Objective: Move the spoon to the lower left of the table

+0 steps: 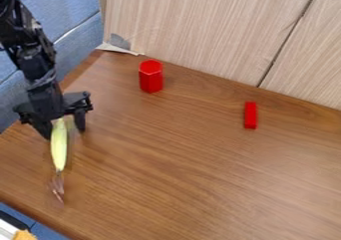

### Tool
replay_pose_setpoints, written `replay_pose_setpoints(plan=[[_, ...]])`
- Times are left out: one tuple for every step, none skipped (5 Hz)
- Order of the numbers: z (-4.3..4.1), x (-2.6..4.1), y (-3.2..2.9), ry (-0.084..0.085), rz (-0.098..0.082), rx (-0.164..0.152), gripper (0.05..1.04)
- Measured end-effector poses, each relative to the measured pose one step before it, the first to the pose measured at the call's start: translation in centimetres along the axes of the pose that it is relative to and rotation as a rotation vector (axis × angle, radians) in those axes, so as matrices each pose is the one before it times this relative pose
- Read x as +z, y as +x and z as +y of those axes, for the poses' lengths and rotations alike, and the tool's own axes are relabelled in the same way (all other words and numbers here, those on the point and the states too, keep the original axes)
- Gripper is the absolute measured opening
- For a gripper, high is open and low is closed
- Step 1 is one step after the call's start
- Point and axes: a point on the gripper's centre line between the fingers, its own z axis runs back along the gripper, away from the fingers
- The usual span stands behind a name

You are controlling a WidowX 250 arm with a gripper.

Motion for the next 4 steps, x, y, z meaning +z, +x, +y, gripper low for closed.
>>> replay_pose_setpoints(plan=[[0.054,0.071,0.547,0.0002,-0.0109,-0.0048,0.997],[0.442,0.441,0.31,0.0228,-0.0072,0.0067,0.999],[1.365,2.298,0.213,0.0203,0.0267,0.0142,0.999],[1.188,2.547,-0.707,0.047,0.0526,0.0293,0.999]])
